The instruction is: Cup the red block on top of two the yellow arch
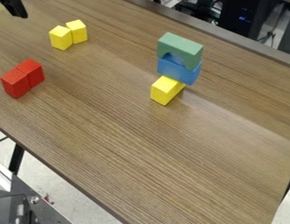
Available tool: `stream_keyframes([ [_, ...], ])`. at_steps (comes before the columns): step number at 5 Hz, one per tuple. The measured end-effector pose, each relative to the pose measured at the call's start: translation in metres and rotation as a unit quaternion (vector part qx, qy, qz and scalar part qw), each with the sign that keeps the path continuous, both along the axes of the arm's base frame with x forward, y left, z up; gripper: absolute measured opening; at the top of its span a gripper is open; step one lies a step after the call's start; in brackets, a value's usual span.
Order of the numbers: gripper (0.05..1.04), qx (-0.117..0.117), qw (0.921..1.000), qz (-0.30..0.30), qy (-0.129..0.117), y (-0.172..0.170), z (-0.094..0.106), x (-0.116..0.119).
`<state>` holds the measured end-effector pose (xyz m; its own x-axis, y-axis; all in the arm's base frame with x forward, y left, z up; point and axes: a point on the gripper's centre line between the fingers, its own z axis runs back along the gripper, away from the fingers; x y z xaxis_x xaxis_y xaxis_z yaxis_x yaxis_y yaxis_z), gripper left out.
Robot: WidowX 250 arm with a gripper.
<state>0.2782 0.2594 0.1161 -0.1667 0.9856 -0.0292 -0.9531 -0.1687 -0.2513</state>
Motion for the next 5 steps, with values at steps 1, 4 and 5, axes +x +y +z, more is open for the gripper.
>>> stream_keyframes([
  [1, 0.999, -0.014, 0.9998, 0.0, 0.013, -0.002, -0.013, -0.002],
  [4, 0.999, -0.005, 0.9953, -0.084, 0.047, -0.041, -0.01, -0.027],
  [5, 0.999, 0.013, 0.9924, -0.106, 0.061, -0.053, -0.011, -0.039],
])
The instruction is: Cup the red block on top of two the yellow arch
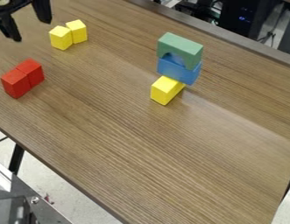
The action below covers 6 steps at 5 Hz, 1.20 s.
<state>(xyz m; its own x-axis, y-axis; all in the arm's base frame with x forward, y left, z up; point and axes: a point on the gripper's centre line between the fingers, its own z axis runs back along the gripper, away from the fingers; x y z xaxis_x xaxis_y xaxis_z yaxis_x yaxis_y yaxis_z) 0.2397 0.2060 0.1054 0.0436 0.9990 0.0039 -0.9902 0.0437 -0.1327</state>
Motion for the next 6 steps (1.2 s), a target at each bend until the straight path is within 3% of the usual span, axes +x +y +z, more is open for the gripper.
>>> stream_keyframes([
  [2, 0.999, 0.023, 0.9985, 0.04, 0.03, -0.008, -0.019, -0.016],
  [3, 0.999, 0.036, 0.997, 0.064, 0.023, -0.007, -0.021, -0.02],
  [6, 0.999, 0.032, 0.9971, 0.062, 0.029, -0.008, -0.026, -0.028],
])
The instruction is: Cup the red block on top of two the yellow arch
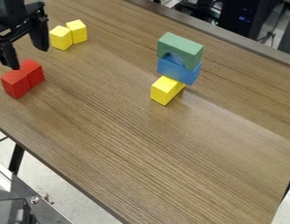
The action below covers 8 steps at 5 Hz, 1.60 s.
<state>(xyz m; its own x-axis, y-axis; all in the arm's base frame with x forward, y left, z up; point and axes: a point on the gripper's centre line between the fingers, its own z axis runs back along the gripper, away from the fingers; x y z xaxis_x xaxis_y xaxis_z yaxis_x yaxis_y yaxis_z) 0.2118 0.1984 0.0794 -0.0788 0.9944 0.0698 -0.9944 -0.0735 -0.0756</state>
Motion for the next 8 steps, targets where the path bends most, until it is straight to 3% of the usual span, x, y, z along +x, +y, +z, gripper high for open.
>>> stream_keyframes([
  [2, 0.999, 0.006, 0.9998, -0.018, -0.006, 0.004, -0.005, -0.007],
  [6, 0.999, 0.043, 0.9984, -0.014, -0.035, 0.011, -0.016, -0.013],
  [8, 0.999, 0.051, 0.9981, -0.013, -0.031, 0.014, -0.018, -0.014],
])
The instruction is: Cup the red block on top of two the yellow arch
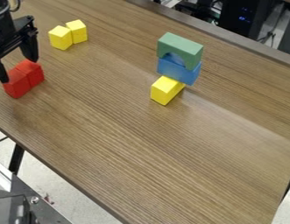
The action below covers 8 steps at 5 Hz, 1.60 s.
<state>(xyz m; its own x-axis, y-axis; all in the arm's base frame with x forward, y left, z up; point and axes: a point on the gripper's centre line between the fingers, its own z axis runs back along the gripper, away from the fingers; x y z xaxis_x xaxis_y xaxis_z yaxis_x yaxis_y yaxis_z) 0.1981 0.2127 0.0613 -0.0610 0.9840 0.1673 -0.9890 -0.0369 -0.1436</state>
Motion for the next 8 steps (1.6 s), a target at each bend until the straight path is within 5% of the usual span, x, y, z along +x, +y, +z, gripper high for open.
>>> stream_keyframes([
  [3, 0.999, 0.007, 0.9997, 0.0, 0.023, 0.003, -0.016, 0.015],
  [8, 0.999, -0.036, 0.9992, -0.013, -0.006, -0.015, -0.022, 0.067],
])
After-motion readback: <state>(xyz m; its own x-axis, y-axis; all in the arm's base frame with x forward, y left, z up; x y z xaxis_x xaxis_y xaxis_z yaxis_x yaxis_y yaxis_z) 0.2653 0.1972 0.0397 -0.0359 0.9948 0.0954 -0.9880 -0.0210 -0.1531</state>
